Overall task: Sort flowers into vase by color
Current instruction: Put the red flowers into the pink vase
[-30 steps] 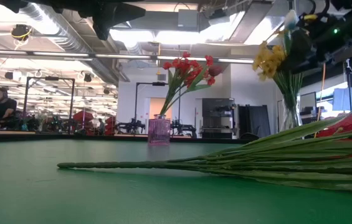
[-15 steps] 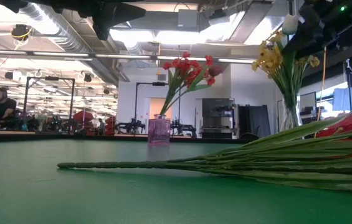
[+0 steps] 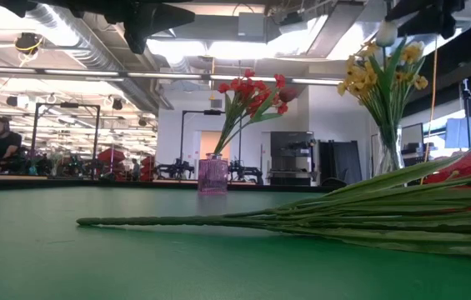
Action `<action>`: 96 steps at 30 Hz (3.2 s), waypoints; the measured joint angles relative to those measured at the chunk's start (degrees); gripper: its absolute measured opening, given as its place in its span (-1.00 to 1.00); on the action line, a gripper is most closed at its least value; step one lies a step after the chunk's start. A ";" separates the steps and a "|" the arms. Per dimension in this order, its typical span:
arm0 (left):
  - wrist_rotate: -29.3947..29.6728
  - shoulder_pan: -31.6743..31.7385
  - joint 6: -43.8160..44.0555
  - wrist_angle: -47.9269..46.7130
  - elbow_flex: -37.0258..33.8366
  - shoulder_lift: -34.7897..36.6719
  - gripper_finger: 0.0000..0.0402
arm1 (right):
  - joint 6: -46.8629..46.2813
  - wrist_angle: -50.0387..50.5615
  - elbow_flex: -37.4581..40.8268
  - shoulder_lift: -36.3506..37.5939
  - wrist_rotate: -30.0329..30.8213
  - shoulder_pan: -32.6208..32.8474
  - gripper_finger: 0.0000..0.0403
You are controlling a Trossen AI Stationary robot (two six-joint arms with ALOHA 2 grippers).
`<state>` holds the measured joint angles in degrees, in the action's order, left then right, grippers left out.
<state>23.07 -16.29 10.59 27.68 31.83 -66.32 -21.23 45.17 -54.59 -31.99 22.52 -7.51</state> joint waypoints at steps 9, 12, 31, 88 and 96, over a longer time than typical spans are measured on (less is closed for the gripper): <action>-11.82 -0.43 -0.11 2.83 0.00 -1.08 -0.22 | 3.53 -6.25 -1.79 0.63 -14.23 -0.02 0.16; -12.31 -1.79 -0.13 3.83 0.00 -3.50 -0.22 | 4.52 -11.57 -1.79 0.62 -21.08 0.04 0.16; -8.06 -10.15 -0.07 -5.00 15.16 -32.61 -0.22 | 9.07 -20.82 0.97 -3.93 -1.91 9.58 0.16; -7.63 -8.79 11.52 -15.97 33.40 -54.78 -0.94 | -9.18 -29.24 4.33 -24.01 32.76 48.35 0.16; 0.55 -8.79 13.09 -23.51 33.16 -51.29 -0.98 | -8.09 -32.16 3.93 -24.04 31.31 48.35 0.16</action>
<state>23.62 -25.08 23.68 4.18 65.00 -117.61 -29.32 13.00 -50.67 -56.03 53.83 40.84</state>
